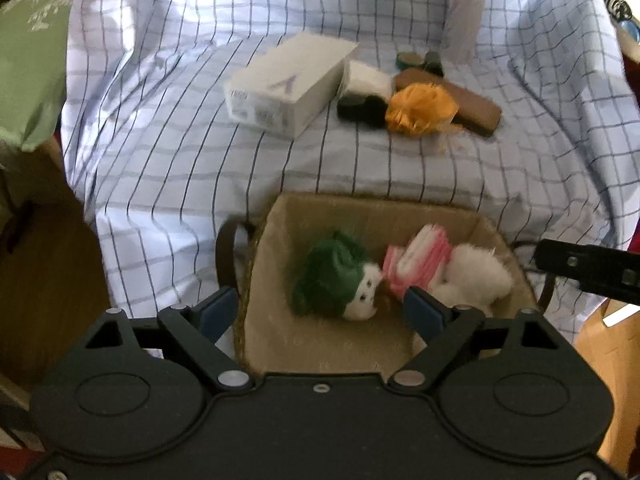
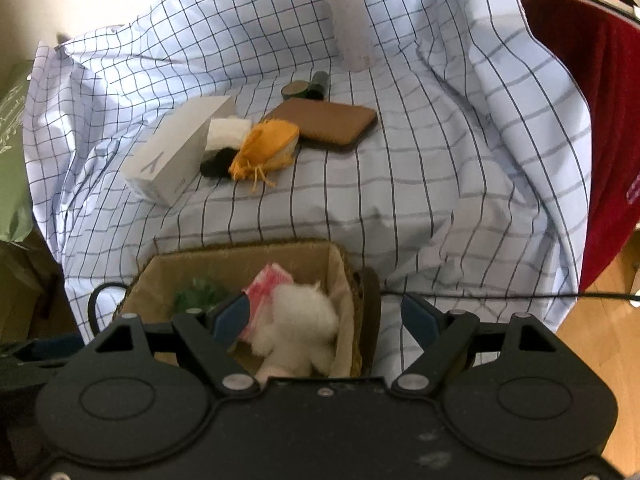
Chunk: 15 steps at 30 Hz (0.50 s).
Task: Organize soft objects
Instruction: 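Withdraw both tools from the basket toward the items on the cloth, then move the left tool toward the green-rimmed tape roll while the right tool approaches the dark green cylinder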
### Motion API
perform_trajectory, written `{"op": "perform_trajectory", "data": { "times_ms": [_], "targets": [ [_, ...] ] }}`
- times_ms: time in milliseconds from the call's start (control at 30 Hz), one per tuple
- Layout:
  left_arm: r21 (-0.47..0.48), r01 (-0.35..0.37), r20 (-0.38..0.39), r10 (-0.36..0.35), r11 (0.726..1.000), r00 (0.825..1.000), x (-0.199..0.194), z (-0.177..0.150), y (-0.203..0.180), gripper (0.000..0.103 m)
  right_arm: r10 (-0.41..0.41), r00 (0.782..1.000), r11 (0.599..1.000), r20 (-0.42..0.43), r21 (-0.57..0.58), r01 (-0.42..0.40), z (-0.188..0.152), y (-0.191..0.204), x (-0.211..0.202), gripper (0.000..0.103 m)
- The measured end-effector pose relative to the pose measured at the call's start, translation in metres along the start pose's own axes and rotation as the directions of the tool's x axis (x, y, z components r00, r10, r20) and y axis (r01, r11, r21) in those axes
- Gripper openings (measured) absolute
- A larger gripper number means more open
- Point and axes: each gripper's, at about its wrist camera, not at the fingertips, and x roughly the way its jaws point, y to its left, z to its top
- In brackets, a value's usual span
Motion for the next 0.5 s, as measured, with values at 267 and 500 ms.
{"op": "perform_trajectory", "data": {
  "times_ms": [267, 500],
  "targets": [
    [0.046, 0.007, 0.035, -0.009, 0.999, 0.999, 0.008, 0.041, -0.009, 0.087, -0.018, 1.000, 0.999, 0.018, -0.033, 0.018, 0.045, 0.005, 0.021, 0.083],
    [0.083, 0.013, 0.030, -0.016, 0.996, 0.999, 0.031, 0.074, -0.018, 0.087, -0.050, 0.997, 0.996, 0.060, -0.067, 0.054, 0.093, 0.008, 0.048, 0.083]
  ]
}}
